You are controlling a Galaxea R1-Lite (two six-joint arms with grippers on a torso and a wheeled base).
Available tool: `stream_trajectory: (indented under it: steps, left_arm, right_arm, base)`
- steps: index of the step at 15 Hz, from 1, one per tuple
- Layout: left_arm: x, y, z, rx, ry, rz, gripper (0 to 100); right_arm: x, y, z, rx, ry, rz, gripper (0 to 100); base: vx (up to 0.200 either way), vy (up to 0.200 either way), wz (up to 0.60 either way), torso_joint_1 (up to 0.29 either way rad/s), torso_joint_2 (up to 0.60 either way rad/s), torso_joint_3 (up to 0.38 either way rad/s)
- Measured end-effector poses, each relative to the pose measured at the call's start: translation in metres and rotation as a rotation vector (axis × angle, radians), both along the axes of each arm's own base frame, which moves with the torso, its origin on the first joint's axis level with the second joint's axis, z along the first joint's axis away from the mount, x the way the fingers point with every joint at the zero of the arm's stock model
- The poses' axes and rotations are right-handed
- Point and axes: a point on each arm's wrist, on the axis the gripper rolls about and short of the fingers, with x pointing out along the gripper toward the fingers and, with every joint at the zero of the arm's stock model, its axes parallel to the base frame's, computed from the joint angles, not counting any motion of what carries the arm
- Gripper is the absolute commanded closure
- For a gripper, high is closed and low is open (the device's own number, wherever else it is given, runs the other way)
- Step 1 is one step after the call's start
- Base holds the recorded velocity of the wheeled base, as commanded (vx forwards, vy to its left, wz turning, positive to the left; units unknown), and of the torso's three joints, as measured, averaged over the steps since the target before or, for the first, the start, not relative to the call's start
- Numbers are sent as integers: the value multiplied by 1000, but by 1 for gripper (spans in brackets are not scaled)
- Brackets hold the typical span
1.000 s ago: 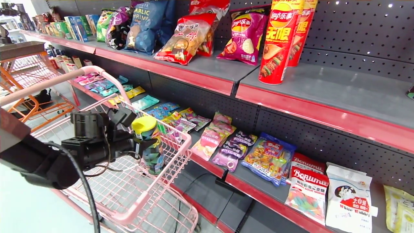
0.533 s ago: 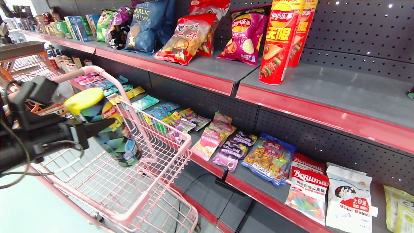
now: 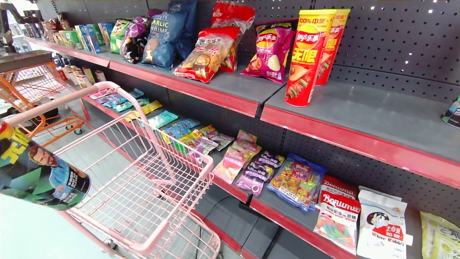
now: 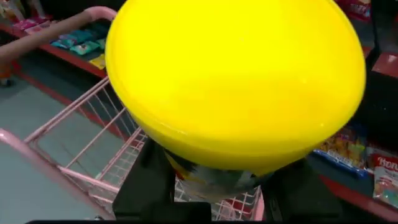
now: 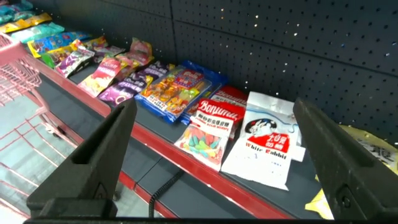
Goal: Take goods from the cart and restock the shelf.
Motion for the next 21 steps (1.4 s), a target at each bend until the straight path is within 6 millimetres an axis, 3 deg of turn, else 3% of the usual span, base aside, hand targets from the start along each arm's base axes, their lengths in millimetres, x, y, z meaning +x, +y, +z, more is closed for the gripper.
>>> stream_trajectory:
  steps: [5, 12, 21]
  left_arm:
    - [-21, -2, -9, 2, -2, -22, 100]
    - [-29, -3, -11, 27, -19, -31, 100]
    - [-50, -5, -27, 110, 43, -92, 100]
  right_arm:
    - [0, 0, 0, 0, 0, 0, 0]
    - [0, 0, 0, 0, 0, -1, 0]
    - [0, 0, 0, 6, -2, -1, 0]
  base:
    - [0, 0, 0, 186, -528, -346]
    - [0, 0, 0, 221, -564, -342]
    - [0, 0, -600, 58, -124, -76]
